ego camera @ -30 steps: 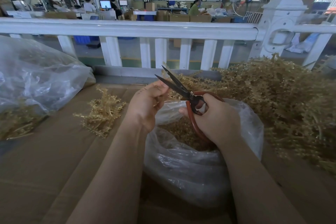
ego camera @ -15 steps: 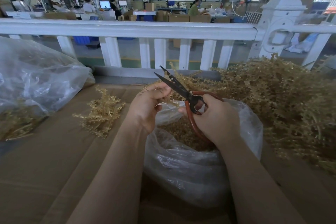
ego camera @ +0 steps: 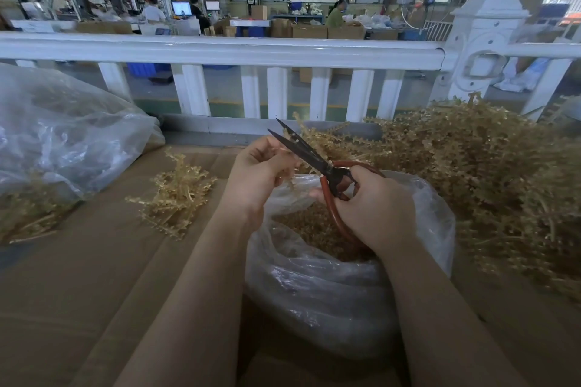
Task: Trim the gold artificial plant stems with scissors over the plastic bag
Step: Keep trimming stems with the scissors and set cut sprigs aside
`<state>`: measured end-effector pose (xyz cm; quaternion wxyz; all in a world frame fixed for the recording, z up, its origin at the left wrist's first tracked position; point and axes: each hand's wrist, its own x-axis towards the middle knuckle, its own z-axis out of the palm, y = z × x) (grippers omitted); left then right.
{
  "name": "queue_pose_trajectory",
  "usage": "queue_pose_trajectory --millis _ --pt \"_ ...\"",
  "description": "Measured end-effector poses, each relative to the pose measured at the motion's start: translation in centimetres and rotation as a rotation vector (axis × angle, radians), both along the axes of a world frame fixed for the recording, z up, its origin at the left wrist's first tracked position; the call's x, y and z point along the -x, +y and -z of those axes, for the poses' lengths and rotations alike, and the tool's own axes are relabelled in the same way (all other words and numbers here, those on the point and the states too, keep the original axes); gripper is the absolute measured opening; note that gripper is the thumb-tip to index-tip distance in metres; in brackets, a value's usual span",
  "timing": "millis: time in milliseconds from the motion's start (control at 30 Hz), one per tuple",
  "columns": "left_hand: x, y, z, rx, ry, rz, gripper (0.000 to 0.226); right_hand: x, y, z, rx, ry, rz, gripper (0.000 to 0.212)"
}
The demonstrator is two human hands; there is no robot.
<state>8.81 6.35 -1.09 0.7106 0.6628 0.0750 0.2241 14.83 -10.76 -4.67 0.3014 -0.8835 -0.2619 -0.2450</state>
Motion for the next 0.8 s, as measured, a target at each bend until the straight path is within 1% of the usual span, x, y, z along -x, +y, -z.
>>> queue_pose_trajectory --millis 100,200,267,400,500,633,733,800 --pt "-0.14 0.19 0.22 -0.077 -0.055 -0.042 0.011 0.06 -0.02 -0.04 0.022 -0.014 0.014 0.063" --pt "-0.19 0.23 0.43 -0.127 -0.112 -0.059 0.013 0.2 -0.02 -0.13 0.008 -0.028 -0.005 0.056" --pt "-0.27 0.27 0.53 -0.113 -0.132 -0.038 0.017 0.2 -0.05 -0.07 -0.006 -0.027 -0.018 0.053" --pt "-0.27 0.31 0.71 -0.06 -0.146 0.043 0.016 0.27 -0.08 -0.05 -0.011 -0.001 -0.027 0.05" --pt "-0.2 0.35 0.74 -0.016 -0.156 0.093 0.026 0.2 -0.1 -0.03 -0.018 0.036 -0.061 0.045" --pt "-0.24 0.42 0.79 0.011 -0.141 0.092 0.024 0.15 -0.12 -0.02 0.008 0.047 -0.061 0.051" --pt "-0.23 0.35 0.83 0.016 -0.134 0.097 0.025 0.47 -0.13 -0.2 -0.018 0.047 -0.078 0.042" --pt "-0.19 0.32 0.82 0.019 -0.13 0.114 0.024 0.61 -0.18 -0.26 -0.02 0.058 -0.088 0.042"
